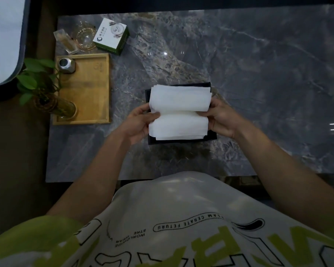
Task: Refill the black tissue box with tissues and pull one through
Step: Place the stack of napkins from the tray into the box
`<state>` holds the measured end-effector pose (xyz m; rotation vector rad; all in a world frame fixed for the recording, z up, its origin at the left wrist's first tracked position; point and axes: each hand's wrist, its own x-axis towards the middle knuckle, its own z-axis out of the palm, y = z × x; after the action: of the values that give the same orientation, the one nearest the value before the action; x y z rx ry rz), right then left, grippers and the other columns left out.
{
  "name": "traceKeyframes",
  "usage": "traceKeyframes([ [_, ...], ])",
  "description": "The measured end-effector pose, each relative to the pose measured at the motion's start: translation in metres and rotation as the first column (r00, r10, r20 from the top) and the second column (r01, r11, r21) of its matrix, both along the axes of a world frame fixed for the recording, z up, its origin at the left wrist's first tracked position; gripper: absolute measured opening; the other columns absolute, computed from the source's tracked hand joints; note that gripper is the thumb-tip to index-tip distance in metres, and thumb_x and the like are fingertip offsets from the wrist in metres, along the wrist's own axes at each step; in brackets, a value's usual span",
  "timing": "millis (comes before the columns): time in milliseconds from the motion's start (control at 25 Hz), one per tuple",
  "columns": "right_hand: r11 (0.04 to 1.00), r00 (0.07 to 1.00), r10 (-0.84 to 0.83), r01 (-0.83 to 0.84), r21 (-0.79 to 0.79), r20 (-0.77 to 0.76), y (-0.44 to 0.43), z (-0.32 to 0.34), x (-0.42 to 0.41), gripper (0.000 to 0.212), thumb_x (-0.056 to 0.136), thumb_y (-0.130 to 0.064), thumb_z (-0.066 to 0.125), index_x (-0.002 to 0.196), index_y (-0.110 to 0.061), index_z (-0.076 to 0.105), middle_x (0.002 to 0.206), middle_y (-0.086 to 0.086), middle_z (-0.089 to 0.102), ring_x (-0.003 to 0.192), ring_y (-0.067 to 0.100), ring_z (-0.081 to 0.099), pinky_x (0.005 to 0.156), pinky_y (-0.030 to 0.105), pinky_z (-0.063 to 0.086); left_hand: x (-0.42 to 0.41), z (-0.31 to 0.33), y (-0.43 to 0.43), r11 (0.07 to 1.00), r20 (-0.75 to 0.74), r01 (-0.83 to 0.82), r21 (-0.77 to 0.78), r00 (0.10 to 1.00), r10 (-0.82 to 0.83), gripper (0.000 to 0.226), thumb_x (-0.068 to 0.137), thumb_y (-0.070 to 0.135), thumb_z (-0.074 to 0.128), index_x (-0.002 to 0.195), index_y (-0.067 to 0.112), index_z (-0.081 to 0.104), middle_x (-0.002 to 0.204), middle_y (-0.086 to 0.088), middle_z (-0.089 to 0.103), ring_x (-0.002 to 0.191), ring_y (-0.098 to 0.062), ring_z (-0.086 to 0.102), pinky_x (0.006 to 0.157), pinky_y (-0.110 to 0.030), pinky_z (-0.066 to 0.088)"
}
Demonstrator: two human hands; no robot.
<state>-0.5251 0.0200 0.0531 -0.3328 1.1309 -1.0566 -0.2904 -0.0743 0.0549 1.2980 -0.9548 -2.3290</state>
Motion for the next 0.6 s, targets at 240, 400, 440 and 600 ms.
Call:
traceKeyframes([
  [240, 0.999, 0.999, 0.002, -0.005, -0.044, -0.053, -0.003, 0.010, -0.003, 0.046, 0.077, 0.016, 0.047, 0.061, -0.020, 0.070, 0.071, -0.004, 0.068, 0.061, 0.010, 0.064, 0.052, 0.020, 0.053, -0.003, 0.004, -0.004, 0.998, 0.001, 0.008, -0.068, 1.000, -0.008, 0.042, 0.093, -0.014, 0.037, 0.099, 0.013, 0.069, 0.087, 0.000, 0.075, 0.079, -0.013, 0.072, 0.072, -0.030, 0.061],
  [400, 0.996, 0.997, 0.038, -0.044, -0.081, -0.074, -0.004, 0.011, -0.005, 0.055, 0.088, 0.018, 0.038, 0.058, -0.019, 0.067, 0.080, 0.003, 0.068, 0.074, 0.018, 0.064, 0.060, 0.025, 0.053, -0.005, 0.011, -0.008, 0.993, -0.017, 0.051, -0.104, 0.998, -0.053, 0.051, 0.095, -0.008, 0.041, 0.075, 0.020, 0.079, 0.088, 0.000, 0.075, 0.079, -0.015, 0.069, 0.066, -0.028, 0.059],
  [440, 0.996, 0.997, 0.036, -0.042, -0.085, -0.075, -0.004, 0.011, -0.005, 0.054, 0.088, 0.017, 0.039, 0.059, -0.018, 0.067, 0.084, 0.006, 0.069, 0.078, 0.020, 0.064, 0.062, 0.026, 0.053, -0.006, 0.013, -0.009, 0.992, -0.014, 0.056, -0.112, 0.998, -0.058, 0.052, 0.095, -0.008, 0.042, 0.073, 0.021, 0.079, 0.088, 0.001, 0.075, 0.080, -0.015, 0.068, 0.066, -0.028, 0.059],
  [600, 0.994, 0.997, -0.017, 0.010, -0.107, -0.070, -0.004, 0.013, -0.005, 0.038, 0.082, 0.010, 0.050, 0.082, -0.022, 0.070, 0.084, 0.004, 0.065, 0.074, 0.016, 0.061, 0.061, 0.025, 0.052, -0.009, 0.019, -0.011, 0.988, -0.024, 0.044, -0.150, 0.999, -0.048, 0.052, 0.095, -0.007, 0.042, 0.069, 0.019, 0.078, 0.088, 0.004, 0.076, 0.079, -0.012, 0.071, 0.062, -0.026, 0.060],
])
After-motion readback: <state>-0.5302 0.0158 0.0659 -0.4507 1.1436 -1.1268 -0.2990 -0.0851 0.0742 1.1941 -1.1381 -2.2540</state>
